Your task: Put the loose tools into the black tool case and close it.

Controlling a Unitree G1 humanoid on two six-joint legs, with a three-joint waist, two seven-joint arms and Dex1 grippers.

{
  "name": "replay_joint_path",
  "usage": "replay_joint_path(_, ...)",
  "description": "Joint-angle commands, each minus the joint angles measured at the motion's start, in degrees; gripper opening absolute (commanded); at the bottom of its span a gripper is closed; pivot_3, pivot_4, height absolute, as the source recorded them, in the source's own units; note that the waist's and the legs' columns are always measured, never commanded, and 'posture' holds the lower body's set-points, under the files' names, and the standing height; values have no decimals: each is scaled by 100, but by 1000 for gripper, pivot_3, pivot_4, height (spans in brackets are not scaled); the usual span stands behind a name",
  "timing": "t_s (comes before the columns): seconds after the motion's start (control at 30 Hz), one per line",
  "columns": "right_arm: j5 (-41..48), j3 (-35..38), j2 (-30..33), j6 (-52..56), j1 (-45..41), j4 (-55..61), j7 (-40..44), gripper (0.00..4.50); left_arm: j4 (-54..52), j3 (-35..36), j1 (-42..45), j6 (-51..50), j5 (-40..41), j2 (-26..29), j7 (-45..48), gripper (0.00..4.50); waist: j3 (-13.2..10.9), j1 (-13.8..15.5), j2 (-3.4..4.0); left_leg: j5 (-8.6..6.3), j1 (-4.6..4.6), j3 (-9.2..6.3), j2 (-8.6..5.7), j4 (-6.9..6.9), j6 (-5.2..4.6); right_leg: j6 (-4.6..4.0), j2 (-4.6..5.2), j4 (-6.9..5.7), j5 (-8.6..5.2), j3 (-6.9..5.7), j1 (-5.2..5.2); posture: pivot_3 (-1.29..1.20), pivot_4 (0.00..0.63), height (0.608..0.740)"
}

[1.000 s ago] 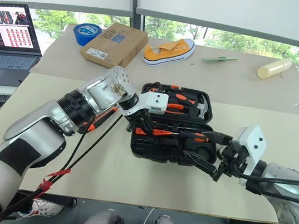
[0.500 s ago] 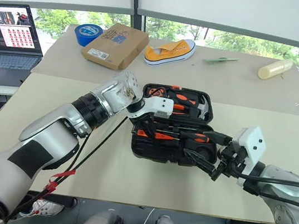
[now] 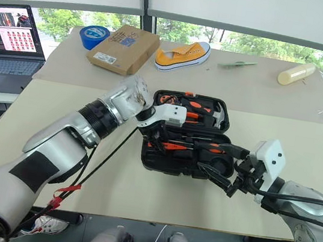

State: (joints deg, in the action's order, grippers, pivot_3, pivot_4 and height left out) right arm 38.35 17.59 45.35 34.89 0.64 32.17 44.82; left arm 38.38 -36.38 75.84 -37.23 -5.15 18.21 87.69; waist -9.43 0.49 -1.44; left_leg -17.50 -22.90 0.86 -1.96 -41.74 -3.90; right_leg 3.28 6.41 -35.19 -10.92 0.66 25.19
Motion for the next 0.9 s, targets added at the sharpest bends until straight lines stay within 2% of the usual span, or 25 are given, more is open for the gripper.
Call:
replay_joint_path(0.03, 40, 142, 8, -116, 3, 175, -12, 4500, -790, 732, -12, 68, 439, 363, 147, 3829, 0, 3, 0, 0, 1, 0, 0, 0, 0, 0, 0, -1, 0, 0, 0, 0, 150, 735)
replay_joint_path(0.1, 39, 147, 17, -112, 11, 163, -4, 4500, -909, 979, -179, 54, 535, 467, -39, 3212, 0, 21, 1, 1, 1, -1, 1, 0, 2, 0, 1, -1, 0, 0, -1, 0, 150, 735)
replay_joint_path(0.23, 65, 182, 63, -67, -42, 117, 5, 4500, -1263, 1766, -998, 406, 996, 531, -474, 1685, 3, 19, 5, 2, 6, -2, -3, -5, 4, 0, 6, 0, 0, 0, -9, 0, 150, 735)
replay_joint_path(0.33, 51, 189, 113, -48, -89, 51, 21, 4500, -1623, 2246, -1789, 1056, 1295, 356, -920, 680, 3, 14, 5, 10, 5, -3, -1, -5, 18, 0, 4, -5, 0, 0, -4, 0, 150, 735)
replay_joint_path(0.37, 44, 184, 129, -43, -109, 26, 24, 4500, -1765, 2357, -2081, 1199, 1403, 285, -1035, 150, 2, 16, 4, 21, 5, -3, -1, -5, 36, 0, 5, -10, 0, 1, -2, 0, 150, 735)
replay_joint_path(0.4, 41, 179, 141, -43, -124, 5, 29, 4500, -1896, 2410, -2320, 1309, 1477, 236, -1104, 16, 2, 23, 4, 22, 2, -3, -1, -5, 37, 0, 5, -9, 0, 1, 1, 0, 150, 735)
replay_joint_path(0.57, 34, 132, 193, -31, -162, -48, 64, 4500, -2012, 2307, -2946, 1999, 1238, 41, -1764, 16, 3, 55, 4, 23, 3, -4, -7, -6, 39, 0, 13, -7, 1, 1, -5, 0, 150, 735)
replay_joint_path(0.9, 24, 79, 198, 2, -279, -166, 61, 4500, -1306, 2069, -2925, 2576, 1003, -308, -2177, 16, 3, 47, 5, 21, 5, -3, -9, -6, 36, 1, 11, -6, 2, 0, -7, 0, 150, 735)
